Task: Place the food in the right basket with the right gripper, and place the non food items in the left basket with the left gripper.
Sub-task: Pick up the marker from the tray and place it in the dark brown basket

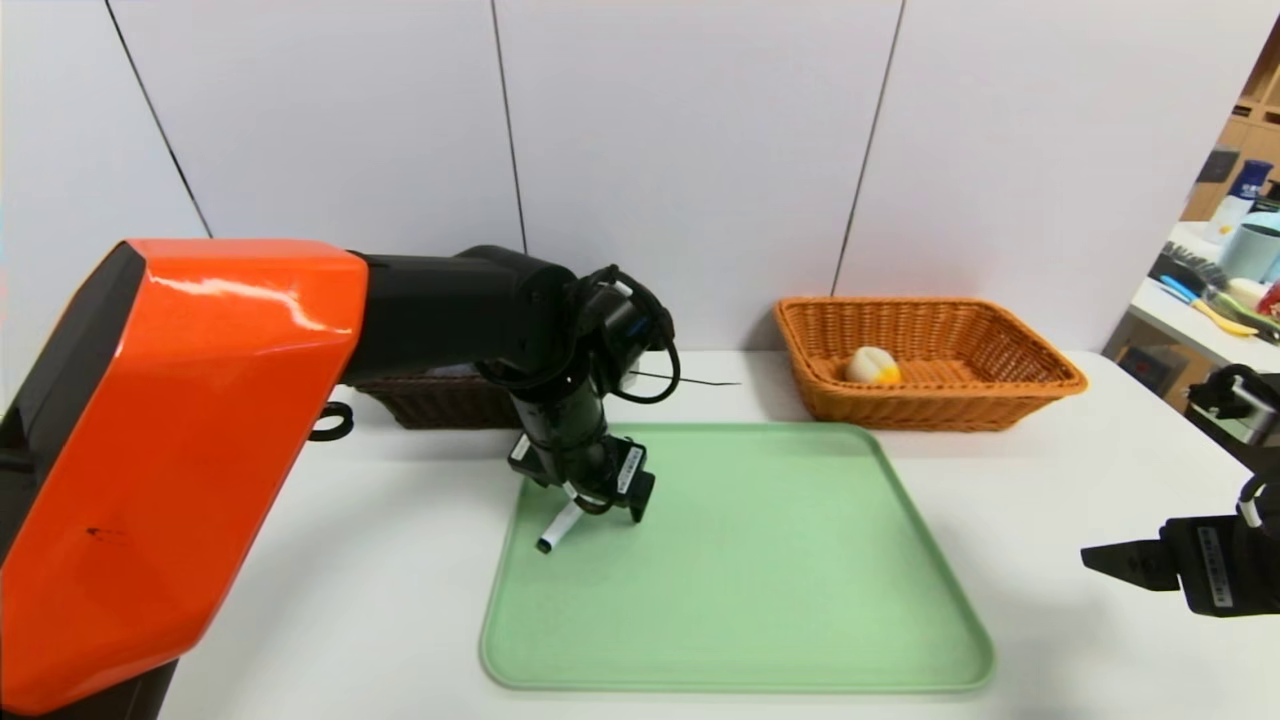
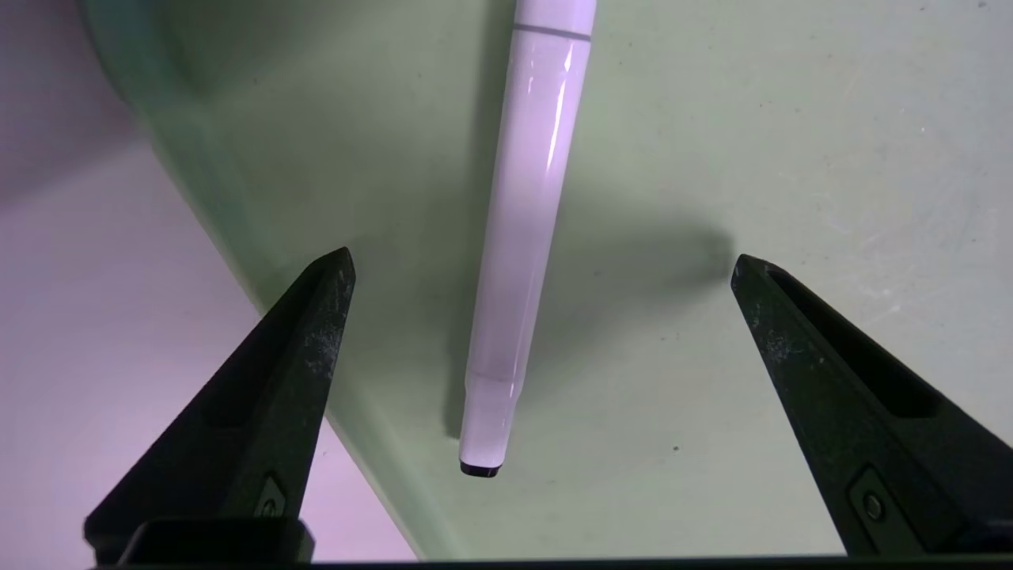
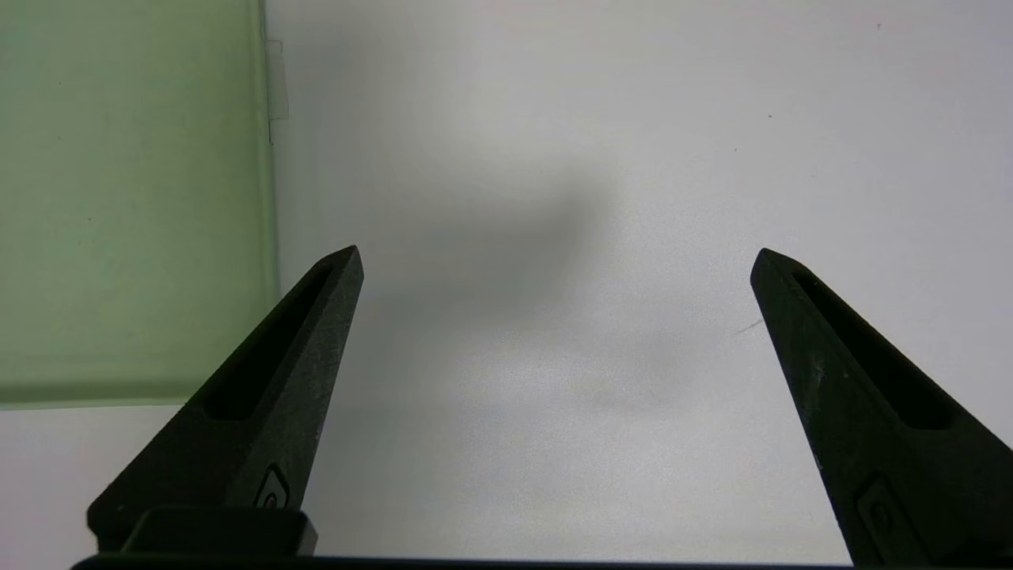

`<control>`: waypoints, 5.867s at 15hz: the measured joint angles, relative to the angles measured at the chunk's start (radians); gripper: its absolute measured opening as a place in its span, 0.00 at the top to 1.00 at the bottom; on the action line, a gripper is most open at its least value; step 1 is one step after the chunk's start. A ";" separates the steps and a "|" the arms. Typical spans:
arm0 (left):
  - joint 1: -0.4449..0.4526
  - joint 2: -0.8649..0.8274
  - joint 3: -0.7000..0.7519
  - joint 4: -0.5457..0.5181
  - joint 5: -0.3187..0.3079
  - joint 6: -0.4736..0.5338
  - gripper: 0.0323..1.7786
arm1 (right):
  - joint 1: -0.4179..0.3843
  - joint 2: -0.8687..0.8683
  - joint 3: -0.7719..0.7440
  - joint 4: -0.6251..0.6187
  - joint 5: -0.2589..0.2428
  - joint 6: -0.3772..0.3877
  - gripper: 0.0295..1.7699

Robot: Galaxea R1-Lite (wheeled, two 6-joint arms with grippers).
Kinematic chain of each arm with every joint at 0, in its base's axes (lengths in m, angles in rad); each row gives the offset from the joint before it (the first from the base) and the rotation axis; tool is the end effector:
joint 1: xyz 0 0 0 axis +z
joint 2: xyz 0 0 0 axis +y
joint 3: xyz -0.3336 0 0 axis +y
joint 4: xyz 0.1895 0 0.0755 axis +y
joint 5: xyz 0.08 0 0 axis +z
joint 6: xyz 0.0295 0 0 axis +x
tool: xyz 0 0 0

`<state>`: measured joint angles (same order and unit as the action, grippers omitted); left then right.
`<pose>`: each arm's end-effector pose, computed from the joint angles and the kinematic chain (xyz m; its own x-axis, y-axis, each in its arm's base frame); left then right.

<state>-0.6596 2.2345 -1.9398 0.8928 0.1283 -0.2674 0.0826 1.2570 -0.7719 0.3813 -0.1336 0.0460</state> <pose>0.3576 -0.2726 0.1787 0.3715 -0.1262 -0.9198 0.3560 0.9343 0.0156 0.1704 0.0102 0.2125 0.6506 -0.0798 -0.7552 0.0391 0.9967 -0.0716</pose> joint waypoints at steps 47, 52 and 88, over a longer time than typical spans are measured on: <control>-0.031 -0.016 -0.025 0.013 -0.024 0.022 0.93 | 0.000 -0.001 0.009 0.004 -0.001 0.000 0.04; -0.110 -0.072 -0.025 0.014 -0.063 0.023 0.93 | 0.000 -0.014 0.017 0.008 -0.003 0.002 0.04; 0.308 0.003 -0.034 -0.491 0.061 0.149 0.93 | 0.001 -0.037 -0.059 0.008 -0.004 -0.035 0.04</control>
<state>-0.3517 2.2379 -1.9743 0.4015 0.1889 -0.1183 0.0836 1.2204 -0.8309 0.3896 -0.1374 0.0111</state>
